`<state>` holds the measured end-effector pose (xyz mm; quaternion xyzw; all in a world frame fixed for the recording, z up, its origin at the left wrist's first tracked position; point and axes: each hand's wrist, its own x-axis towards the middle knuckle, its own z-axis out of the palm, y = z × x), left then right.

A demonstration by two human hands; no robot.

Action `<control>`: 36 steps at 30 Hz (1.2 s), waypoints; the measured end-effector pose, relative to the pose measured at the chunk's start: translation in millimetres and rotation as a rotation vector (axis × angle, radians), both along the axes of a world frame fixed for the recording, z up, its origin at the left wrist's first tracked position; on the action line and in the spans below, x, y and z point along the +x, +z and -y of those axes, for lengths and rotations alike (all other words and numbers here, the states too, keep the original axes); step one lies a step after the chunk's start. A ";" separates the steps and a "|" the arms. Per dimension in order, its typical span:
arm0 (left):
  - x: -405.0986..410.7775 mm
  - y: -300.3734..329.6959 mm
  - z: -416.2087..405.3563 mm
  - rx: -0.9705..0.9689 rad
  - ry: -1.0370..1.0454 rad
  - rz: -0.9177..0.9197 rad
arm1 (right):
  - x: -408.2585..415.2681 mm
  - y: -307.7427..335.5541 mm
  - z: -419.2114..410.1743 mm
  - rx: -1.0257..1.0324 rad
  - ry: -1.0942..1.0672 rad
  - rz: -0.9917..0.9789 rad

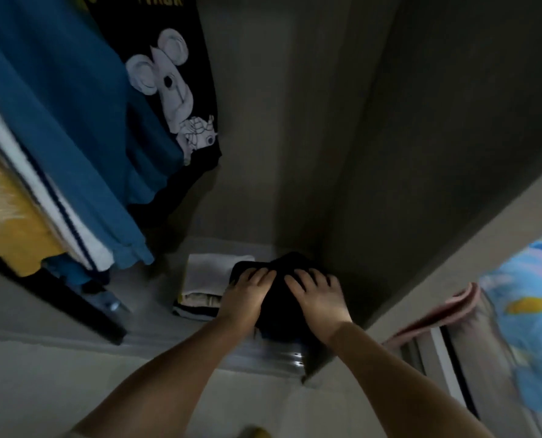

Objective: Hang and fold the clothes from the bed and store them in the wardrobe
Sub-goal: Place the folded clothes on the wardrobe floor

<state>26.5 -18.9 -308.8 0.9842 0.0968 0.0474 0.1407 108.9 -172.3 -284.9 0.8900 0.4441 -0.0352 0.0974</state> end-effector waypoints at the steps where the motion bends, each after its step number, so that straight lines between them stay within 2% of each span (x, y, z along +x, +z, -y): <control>1: 20.7 -15.5 -7.5 -0.029 0.013 -0.011 | 21.2 -10.3 -8.7 -0.004 -0.010 0.001; 3: 59.7 -49.3 -22.2 -0.068 0.047 -0.011 | 57.1 -28.0 -24.4 -0.016 -0.013 0.059; 7: 128.0 -122.9 -34.5 -0.205 0.009 0.144 | 112.6 -81.5 -48.2 -0.048 -0.102 0.105; 10: 165.3 -204.4 -32.4 -0.252 -0.066 0.294 | 143.4 -164.1 -47.5 -0.063 -0.203 0.127; 12: 175.2 -247.3 -29.9 -0.215 -0.086 0.218 | 145.1 -208.9 -40.8 -0.060 -0.247 0.046; 14: 181.7 -325.7 -27.6 -0.102 -0.101 0.109 | 138.9 -281.7 -38.4 -0.012 -0.290 0.063; 17: 182.7 -415.3 -25.2 0.041 -0.153 -0.057 | 127.8 -366.7 -35.7 -0.009 -0.342 -0.031; 19: 173.6 -451.4 -17.2 0.048 -0.242 -0.070 | 123.7 -430.9 -19.5 0.061 -0.410 -0.081; 21: 167.9 -473.8 -15.4 0.035 -0.293 -0.012 | 122.9 -467.1 -7.4 0.029 -0.414 -0.146; 25: 164.3 -489.3 -18.5 0.007 -0.312 -0.018 | 122.3 -478.6 -10.4 0.039 -0.428 -0.138; 29: 169.2 -479.2 -19.1 0.064 -0.318 -0.183 | 123.7 -470.6 -14.9 -0.076 -0.463 -0.197; 33: 168.9 -420.6 -20.2 0.182 -0.368 -0.411 | 125.8 -402.6 -22.1 -0.271 -0.453 -0.394; 36: 167.9 -349.6 -23.7 0.146 -0.322 -0.385 | 128.5 -333.1 -27.7 -0.202 -0.459 -0.362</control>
